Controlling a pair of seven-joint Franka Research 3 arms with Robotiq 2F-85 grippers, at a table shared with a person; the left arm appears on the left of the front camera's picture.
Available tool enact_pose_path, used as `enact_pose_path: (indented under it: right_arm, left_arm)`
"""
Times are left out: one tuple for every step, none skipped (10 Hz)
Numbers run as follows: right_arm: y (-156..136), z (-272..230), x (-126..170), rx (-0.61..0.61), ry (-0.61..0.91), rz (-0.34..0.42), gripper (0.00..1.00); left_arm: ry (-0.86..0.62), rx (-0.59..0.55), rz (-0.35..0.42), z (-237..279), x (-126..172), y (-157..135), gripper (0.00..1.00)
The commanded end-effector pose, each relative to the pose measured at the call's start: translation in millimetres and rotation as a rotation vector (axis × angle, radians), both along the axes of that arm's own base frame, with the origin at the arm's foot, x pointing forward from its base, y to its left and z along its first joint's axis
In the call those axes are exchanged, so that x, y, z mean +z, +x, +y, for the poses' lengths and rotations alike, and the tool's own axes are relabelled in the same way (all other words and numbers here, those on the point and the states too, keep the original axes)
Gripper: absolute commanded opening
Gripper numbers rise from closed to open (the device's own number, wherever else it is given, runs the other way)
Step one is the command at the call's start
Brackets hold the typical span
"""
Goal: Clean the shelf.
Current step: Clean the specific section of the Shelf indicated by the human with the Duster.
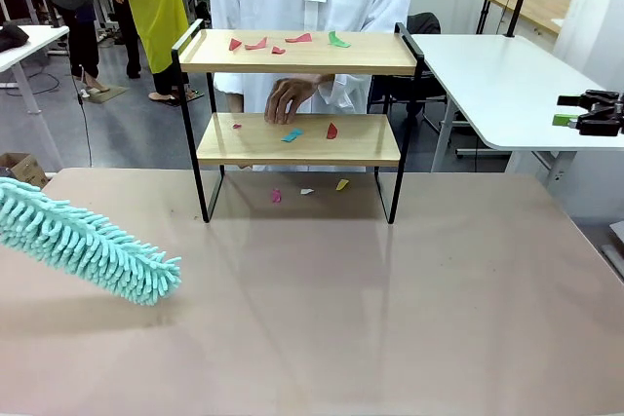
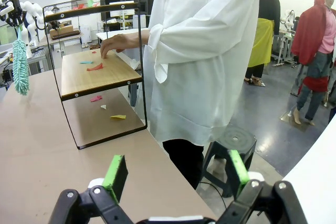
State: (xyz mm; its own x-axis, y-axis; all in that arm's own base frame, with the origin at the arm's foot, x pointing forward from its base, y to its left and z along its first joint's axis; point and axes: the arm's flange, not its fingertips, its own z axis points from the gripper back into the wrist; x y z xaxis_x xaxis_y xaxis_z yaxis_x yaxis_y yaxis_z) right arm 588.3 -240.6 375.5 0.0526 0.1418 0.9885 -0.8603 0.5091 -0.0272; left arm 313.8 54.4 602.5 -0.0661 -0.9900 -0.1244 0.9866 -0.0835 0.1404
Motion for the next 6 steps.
enact_pose_path:
  right_arm:
    - [1.6, 2.1, 3.4, -0.001, -0.006, -0.005, 1.0]
    - [1.6, 2.1, 3.4, -0.001, -0.006, -0.005, 1.0]
    - [1.6, 2.1, 3.4, -0.001, -0.006, -0.005, 1.0]
    - [1.6, 2.1, 3.4, -0.001, -0.006, -0.005, 1.0]
    - [1.6, 2.1, 3.4, -0.001, -0.006, -0.005, 1.0]
    - [1.6, 2.1, 3.4, -0.001, -0.006, -0.005, 1.0]
  left_arm:
    - [0.005, -0.004, -0.007, 2.4, 0.4, 1.3, 0.13]
    - [0.005, -0.004, -0.007, 2.4, 0.4, 1.3, 0.13]
    - [0.005, -0.004, -0.007, 2.4, 0.4, 1.3, 0.13]
    - [0.005, -0.004, -0.007, 2.4, 0.4, 1.3, 0.13]
    - [0.005, -0.004, -0.007, 2.4, 0.4, 1.3, 0.13]
    - [0.005, -0.004, -0.007, 2.4, 0.4, 1.3, 0.13]
